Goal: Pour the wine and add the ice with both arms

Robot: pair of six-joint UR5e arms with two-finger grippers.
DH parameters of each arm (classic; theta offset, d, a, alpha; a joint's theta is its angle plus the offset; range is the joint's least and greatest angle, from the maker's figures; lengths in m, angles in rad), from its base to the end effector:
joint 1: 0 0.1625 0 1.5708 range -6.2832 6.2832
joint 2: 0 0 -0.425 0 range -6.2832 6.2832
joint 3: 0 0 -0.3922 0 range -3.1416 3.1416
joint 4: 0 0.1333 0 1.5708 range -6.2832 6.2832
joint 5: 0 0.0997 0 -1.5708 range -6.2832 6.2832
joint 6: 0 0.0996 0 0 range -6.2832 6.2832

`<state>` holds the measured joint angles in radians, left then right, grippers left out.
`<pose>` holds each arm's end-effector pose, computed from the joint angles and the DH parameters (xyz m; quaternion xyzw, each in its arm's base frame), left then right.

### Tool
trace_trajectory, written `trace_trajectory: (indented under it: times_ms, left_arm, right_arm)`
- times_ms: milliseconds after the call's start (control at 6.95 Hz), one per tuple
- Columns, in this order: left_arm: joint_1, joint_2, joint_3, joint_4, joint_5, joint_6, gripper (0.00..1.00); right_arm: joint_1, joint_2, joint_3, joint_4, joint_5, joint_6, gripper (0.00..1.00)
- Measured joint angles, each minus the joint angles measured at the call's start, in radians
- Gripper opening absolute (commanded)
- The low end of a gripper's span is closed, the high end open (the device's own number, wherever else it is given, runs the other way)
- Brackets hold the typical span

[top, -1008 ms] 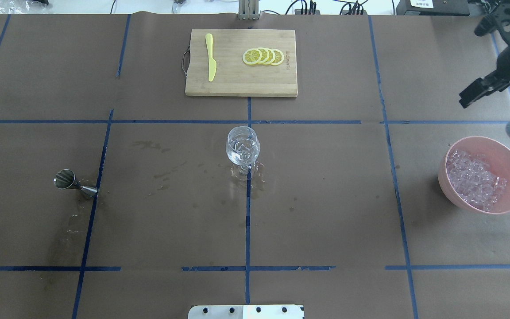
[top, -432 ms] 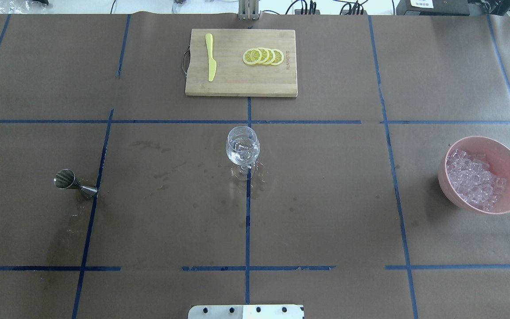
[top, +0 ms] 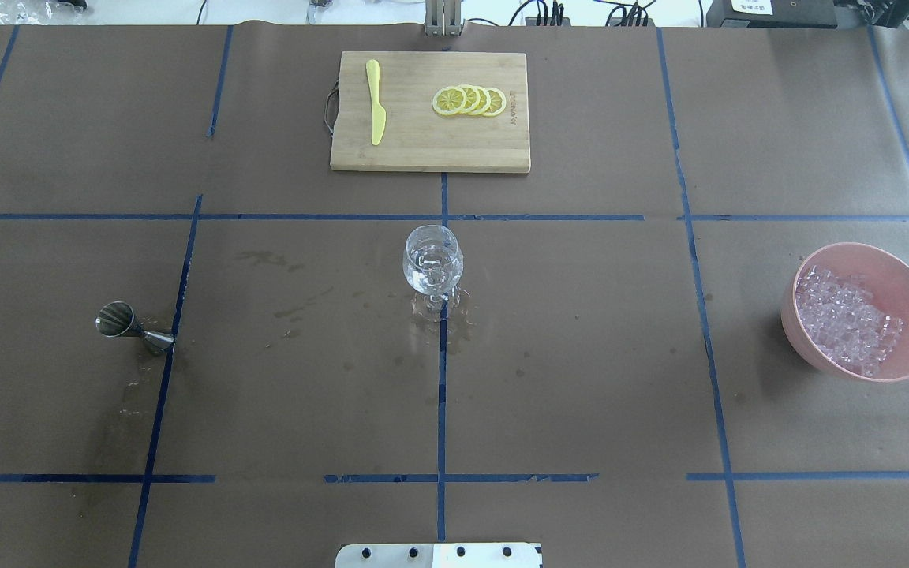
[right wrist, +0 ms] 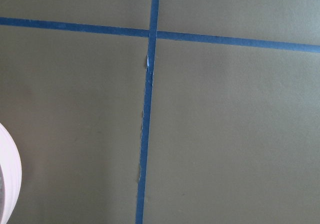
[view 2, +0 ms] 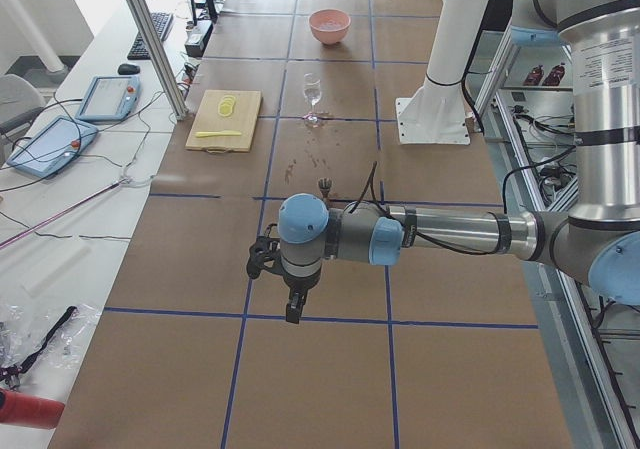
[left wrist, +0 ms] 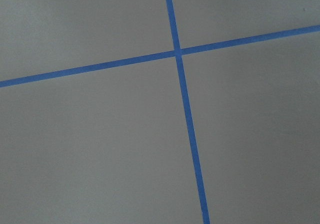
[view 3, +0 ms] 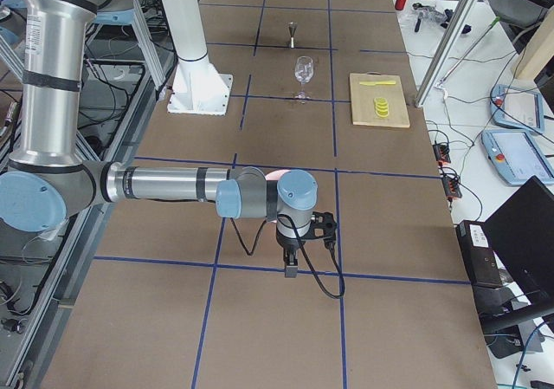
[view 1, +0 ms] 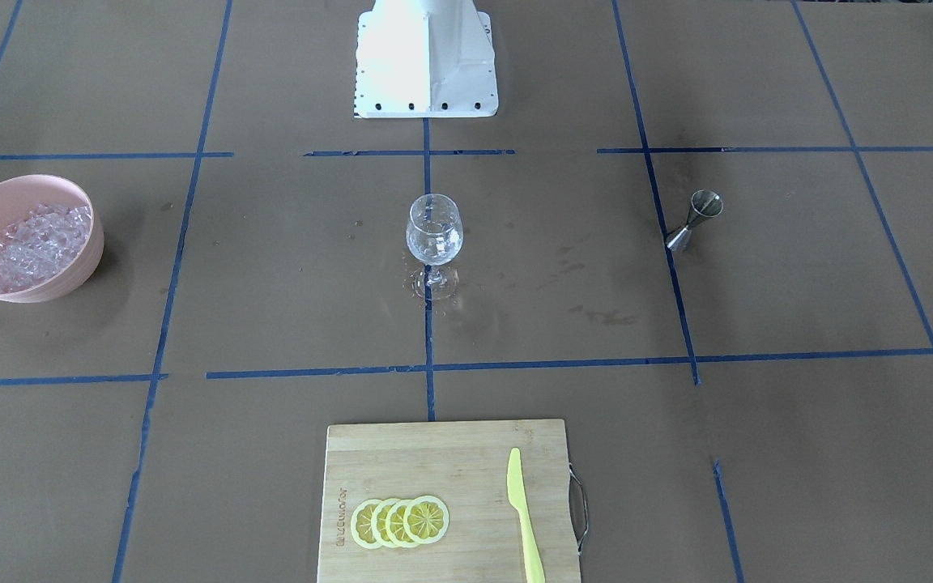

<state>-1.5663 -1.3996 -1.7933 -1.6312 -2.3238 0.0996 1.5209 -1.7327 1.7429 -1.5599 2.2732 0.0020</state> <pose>-0.0633 -0.4267 0.6223 0.0693 0.3642 0.0688 0.9262 0.0477 -0.4279 0.6518 0.0010 -0.3441 -0.0261 0.9386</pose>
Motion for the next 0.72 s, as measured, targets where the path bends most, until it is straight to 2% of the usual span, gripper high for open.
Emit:
trace_trajectory:
  times_ms: [720]
  left_arm:
    - [0.0, -0.004, -0.013, -0.003, 0.0, 0.0, 1.0]
  right_arm:
    - [0.004, 0.006, 0.004, 0.002, 0.014, 0.013, 1.0]
